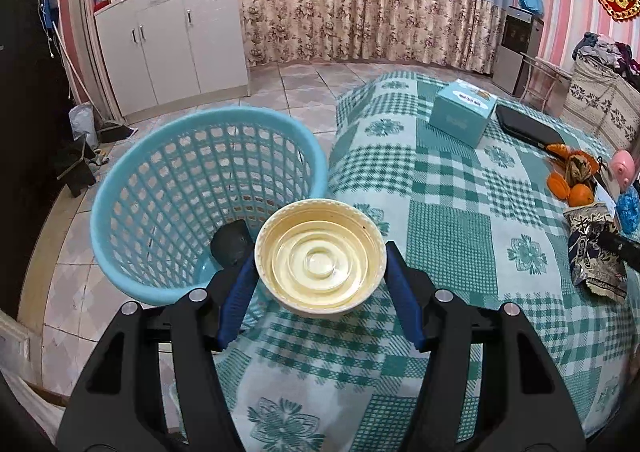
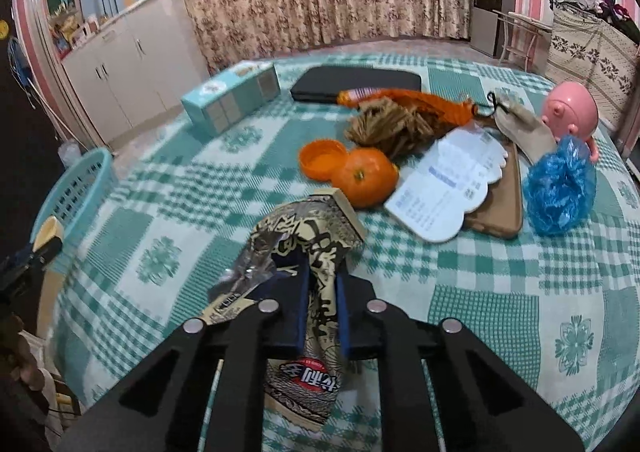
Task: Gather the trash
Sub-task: 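Carry the bowl and snack bag over the blue basket and release both, then move both grippers back to the table and grasp the orange lid with the left gripper, then carry the orange lid toward the basket while the right gripper grasps an orange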
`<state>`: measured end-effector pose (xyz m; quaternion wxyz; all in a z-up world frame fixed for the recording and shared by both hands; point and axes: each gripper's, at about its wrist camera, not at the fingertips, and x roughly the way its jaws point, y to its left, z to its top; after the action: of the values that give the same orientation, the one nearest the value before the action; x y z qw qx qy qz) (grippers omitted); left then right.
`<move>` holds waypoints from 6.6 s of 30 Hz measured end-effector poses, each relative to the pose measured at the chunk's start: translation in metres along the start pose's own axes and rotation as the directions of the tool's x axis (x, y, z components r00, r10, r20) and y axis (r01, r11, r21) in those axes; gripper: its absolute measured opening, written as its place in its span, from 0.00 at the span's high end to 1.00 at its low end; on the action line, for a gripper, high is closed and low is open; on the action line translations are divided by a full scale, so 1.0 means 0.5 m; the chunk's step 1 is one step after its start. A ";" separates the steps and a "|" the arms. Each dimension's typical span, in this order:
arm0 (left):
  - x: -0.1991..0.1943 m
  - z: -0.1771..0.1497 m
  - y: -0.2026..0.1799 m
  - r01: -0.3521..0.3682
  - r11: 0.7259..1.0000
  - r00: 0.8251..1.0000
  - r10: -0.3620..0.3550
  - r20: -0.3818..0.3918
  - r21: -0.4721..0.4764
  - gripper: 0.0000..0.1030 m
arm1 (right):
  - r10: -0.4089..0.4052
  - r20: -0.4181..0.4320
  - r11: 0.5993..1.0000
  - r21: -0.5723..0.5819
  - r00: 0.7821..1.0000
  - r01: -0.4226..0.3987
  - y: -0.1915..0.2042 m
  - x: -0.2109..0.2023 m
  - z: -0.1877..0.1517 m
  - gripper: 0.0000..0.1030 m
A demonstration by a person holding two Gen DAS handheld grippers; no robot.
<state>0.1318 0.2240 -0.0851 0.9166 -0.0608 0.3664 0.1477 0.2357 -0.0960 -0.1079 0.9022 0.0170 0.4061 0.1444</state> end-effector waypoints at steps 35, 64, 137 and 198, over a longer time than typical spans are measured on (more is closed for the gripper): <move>0.136 0.152 0.300 -0.151 0.979 0.985 0.160 0.057 -0.138 0.41 | 0.262 0.093 0.952 -0.190 0.961 -0.241 0.339 0.088 0.181 0.92; 0.026 0.114 0.433 -0.203 0.942 0.966 0.237 0.102 -0.269 0.10 | 0.311 -0.037 0.883 -0.358 0.950 -0.303 0.673 0.183 0.127 0.65; 0.228 0.108 -0.558 0.314 0.918 0.944 -0.275 -0.182 0.243 0.36 | -0.249 0.094 0.957 0.179 0.964 0.229 -0.368 -0.052 -0.022 0.13; -0.013 0.102 0.022 0.085 0.996 0.991 -0.081 0.109 -0.031 0.62 | 0.040 0.156 0.957 -0.291 0.987 0.007 0.153 0.003 0.100 0.62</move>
<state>0.1573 0.2443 -0.0435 0.9392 -0.0843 0.3108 0.1189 0.2546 -0.0178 -0.0640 0.9232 -0.1009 0.3067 0.2084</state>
